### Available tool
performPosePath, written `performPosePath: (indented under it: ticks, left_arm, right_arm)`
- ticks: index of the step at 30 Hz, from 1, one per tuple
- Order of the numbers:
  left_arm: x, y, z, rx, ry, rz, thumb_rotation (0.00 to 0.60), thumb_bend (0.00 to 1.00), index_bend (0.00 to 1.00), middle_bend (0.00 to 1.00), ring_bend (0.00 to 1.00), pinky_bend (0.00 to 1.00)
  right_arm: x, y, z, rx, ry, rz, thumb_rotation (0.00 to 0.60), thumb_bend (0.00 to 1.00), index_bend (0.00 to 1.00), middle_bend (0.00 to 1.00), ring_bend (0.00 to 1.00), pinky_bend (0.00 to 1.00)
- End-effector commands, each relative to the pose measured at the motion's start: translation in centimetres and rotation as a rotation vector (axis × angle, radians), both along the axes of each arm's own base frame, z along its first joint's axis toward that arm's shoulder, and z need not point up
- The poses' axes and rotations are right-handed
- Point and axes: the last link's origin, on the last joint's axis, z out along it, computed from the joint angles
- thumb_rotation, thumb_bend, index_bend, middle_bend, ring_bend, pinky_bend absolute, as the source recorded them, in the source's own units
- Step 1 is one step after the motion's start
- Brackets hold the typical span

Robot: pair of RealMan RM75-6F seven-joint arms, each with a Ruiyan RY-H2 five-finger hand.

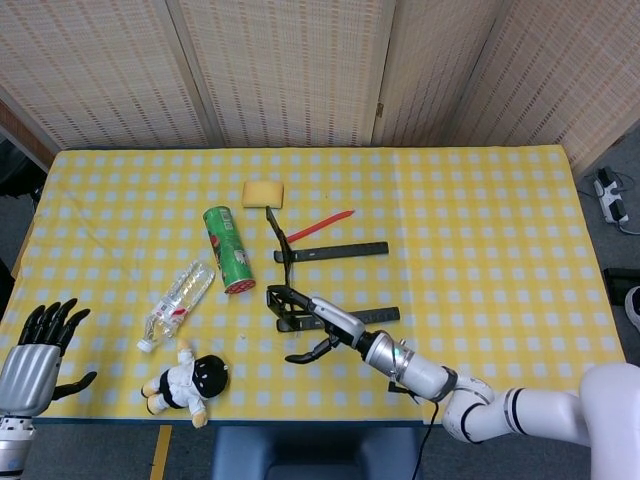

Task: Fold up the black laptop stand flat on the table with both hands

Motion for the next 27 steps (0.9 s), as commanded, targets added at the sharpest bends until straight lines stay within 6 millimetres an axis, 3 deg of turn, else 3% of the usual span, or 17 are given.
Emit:
performPosePath:
  ticks: [1, 9, 17, 20, 23, 24, 26, 27]
  left_arm:
    - [0.0, 0.0, 0.0, -0.002, -0.001, -0.002, 0.600, 0.14, 0.19, 0.10, 0.06, 0.00]
    - [0.0, 0.1, 0.1, 0.000, 0.001, -0.005, 0.600, 0.14, 0.19, 0.10, 0.06, 0.00]
    - [0.1, 0.1, 0.0, -0.002, 0.000, -0.011, 0.600, 0.14, 0.19, 0.10, 0.06, 0.00]
    - [0.2, 0.1, -0.1, -0.002, 0.000, -0.012, 0.600, 0.14, 0.19, 0.10, 0.06, 0.00]
    - [0.4, 0.2, -0.3, -0.008, 0.000, -0.020, 0.600, 0.14, 0.19, 0.10, 0.06, 0.00]
    - [0.5, 0.2, -0.3, -0.010, 0.001, -0.024, 0.600, 0.14, 0.19, 0.10, 0.06, 0.00]
    - [0.7, 0.3, -0.4, -0.013, 0.003, -0.030, 0.600, 0.14, 0.19, 0.10, 0.06, 0.00]
    - [0.8, 0.3, -0.4, -0.013, 0.005, -0.032, 0.600, 0.14, 0.19, 0.10, 0.06, 0.00]
  right_arm:
    - [0.5, -0.3, -0.1, -0.001, 0.003, -0.003, 0.600, 0.23, 0.00, 0.00, 0.00, 0.00]
    - [-0.6, 0.1, 1.5, -0.039, -0.002, 0.002, 0.600, 0.23, 0.00, 0.00, 0.00, 0.00]
    - [-3.7, 1.1, 3.8, -0.086, 0.066, 0.023, 0.600, 0.23, 0.00, 0.00, 0.00, 0.00]
    - [-5.0, 1.5, 4.6, -0.136, 0.112, 0.026, 0.600, 0.23, 0.00, 0.01, 0.07, 0.00]
    - [-5.8, 1.8, 4.9, -0.199, 0.184, 0.041, 0.600, 0.23, 0.10, 0.11, 0.18, 0.03]
    - [-6.0, 1.8, 4.9, -0.211, 0.204, 0.044, 0.600, 0.23, 0.22, 0.21, 0.26, 0.07]
    - [-6.0, 1.9, 4.7, -0.232, 0.236, 0.056, 0.600, 0.23, 0.37, 0.32, 0.35, 0.16]
    - [-6.0, 1.9, 4.7, -0.237, 0.244, 0.057, 0.600, 0.23, 0.39, 0.35, 0.37, 0.18]
